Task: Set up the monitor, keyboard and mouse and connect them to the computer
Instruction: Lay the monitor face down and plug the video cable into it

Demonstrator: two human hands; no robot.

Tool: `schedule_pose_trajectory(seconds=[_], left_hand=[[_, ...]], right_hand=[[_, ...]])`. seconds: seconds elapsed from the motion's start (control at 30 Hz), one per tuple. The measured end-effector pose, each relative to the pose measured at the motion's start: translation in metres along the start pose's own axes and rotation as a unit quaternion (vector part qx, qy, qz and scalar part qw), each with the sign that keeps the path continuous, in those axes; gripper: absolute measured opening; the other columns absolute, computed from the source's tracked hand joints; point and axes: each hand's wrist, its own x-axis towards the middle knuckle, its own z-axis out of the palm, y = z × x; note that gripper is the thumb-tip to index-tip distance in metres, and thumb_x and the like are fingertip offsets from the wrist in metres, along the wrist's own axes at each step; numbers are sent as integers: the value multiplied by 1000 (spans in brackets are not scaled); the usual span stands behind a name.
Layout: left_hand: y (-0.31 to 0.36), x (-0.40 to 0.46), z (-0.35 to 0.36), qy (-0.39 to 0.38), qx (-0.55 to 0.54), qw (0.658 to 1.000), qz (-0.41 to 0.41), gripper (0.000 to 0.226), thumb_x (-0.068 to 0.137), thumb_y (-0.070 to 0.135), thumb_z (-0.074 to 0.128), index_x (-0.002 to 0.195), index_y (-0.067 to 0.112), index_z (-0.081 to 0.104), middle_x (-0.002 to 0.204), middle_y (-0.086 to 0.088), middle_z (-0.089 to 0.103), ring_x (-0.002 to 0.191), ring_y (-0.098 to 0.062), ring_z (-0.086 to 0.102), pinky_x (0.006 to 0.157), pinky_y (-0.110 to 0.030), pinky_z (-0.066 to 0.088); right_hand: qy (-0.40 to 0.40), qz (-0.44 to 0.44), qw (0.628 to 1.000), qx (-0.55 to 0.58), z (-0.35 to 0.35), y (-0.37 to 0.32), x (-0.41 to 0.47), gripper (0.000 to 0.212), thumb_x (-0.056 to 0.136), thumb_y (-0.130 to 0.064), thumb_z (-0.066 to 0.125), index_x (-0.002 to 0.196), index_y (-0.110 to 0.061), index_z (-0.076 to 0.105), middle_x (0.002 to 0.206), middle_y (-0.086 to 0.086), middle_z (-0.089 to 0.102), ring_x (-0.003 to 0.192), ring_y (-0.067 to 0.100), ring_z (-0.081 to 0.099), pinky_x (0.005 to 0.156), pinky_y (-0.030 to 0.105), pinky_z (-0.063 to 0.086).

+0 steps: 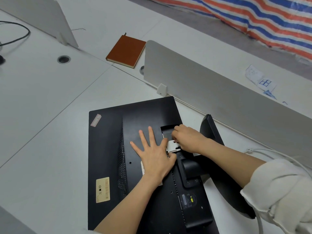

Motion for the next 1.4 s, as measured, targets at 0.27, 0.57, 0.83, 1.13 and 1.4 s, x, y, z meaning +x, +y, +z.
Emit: schedule_pose_trajectory(seconds=[0.27, 0.57, 0.83, 1.13, 1.4], left_hand=[[-1, 0, 9, 34, 15, 999, 6, 33, 61, 41, 42, 83, 28, 63, 147, -20, 35, 136, -49, 23, 98, -76, 14], [-2, -1, 13, 55, 17, 998, 14, 31, 63, 41, 46, 86, 28, 63, 148, -20, 34, 137, -48, 21, 99, -76, 12], [-2, 0, 15, 67, 12, 998, 14, 30, 62, 38, 47, 84, 27, 62, 148, -20, 34, 138, -48, 20, 100, -75, 10], [-3, -1, 15, 70, 14, 997, 18, 28, 60, 37, 54, 85, 27, 63, 147, -20, 36, 137, -48, 24, 99, -76, 12], [-3, -1, 14, 70, 17, 997, 19, 28, 60, 38, 52, 84, 26, 63, 146, -20, 37, 136, -49, 24, 99, -76, 11]], right_hand=[[-18, 11, 1000, -11, -1, 2, 3, 20, 93, -16, 46, 111, -12, 55, 114, 5, 45, 107, 23, 43, 71, 29, 30], [-5, -25, 999, -36, -10, 2, 3, 21, 95, -20, 45, 112, -13, 55, 114, 5, 51, 106, 24, 50, 77, 32, 36], [-2, 22, 1000, -12, -4, 0, 4, 19, 93, -18, 48, 109, -16, 57, 113, 2, 52, 108, 21, 46, 77, 29, 31], [6, -19, 997, -68, -9, 0, 1, 22, 94, -16, 45, 113, -11, 54, 115, 6, 53, 108, 25, 48, 78, 32, 36], [-14, 13, 999, -28, -9, 0, 6, 20, 94, -20, 47, 109, -16, 59, 113, 3, 56, 107, 23, 49, 77, 30, 34]])
